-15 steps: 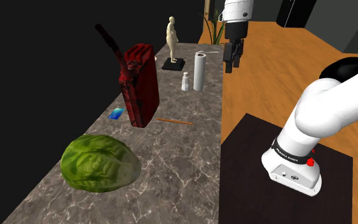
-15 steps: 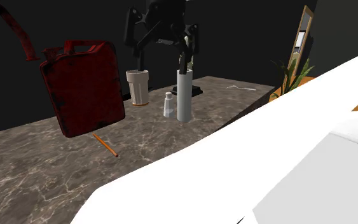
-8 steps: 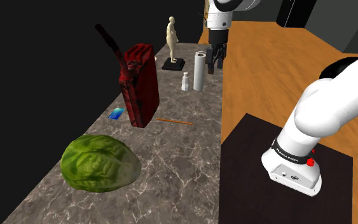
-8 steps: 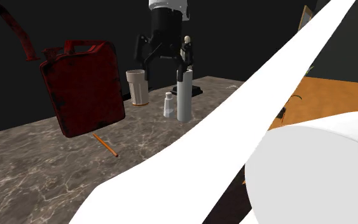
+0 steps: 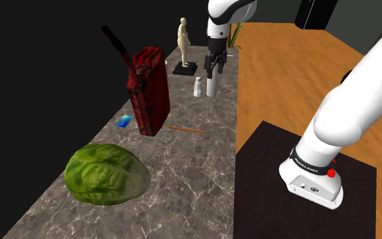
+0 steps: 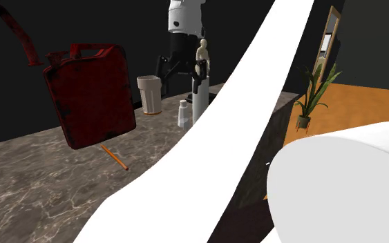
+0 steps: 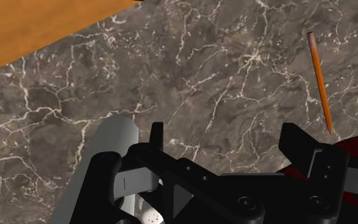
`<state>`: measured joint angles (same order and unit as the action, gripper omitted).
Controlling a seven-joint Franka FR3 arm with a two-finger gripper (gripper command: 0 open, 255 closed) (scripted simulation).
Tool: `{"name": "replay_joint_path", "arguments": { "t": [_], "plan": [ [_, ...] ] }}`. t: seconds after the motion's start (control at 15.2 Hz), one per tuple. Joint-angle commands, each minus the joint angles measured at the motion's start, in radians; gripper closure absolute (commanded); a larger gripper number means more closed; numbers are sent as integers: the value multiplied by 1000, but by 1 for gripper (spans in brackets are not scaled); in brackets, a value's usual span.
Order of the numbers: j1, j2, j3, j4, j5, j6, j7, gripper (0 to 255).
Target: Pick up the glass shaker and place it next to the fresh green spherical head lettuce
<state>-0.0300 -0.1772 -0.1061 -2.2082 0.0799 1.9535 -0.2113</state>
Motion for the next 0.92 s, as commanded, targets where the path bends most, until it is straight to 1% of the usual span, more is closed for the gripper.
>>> {"name": "replay_joint_path", "arguments": {
  "t": [0.0,0.33,0.59,0.86],
  "plan": [
    [-3,75,-6,51,5,39,-6,0],
    [-15,249,-19,198,23,98,-19,0],
    [-29,387,-27,335,40,123,-28,0],
    [-28,408,-24,308,46,171,-31,0]
  ]
}}
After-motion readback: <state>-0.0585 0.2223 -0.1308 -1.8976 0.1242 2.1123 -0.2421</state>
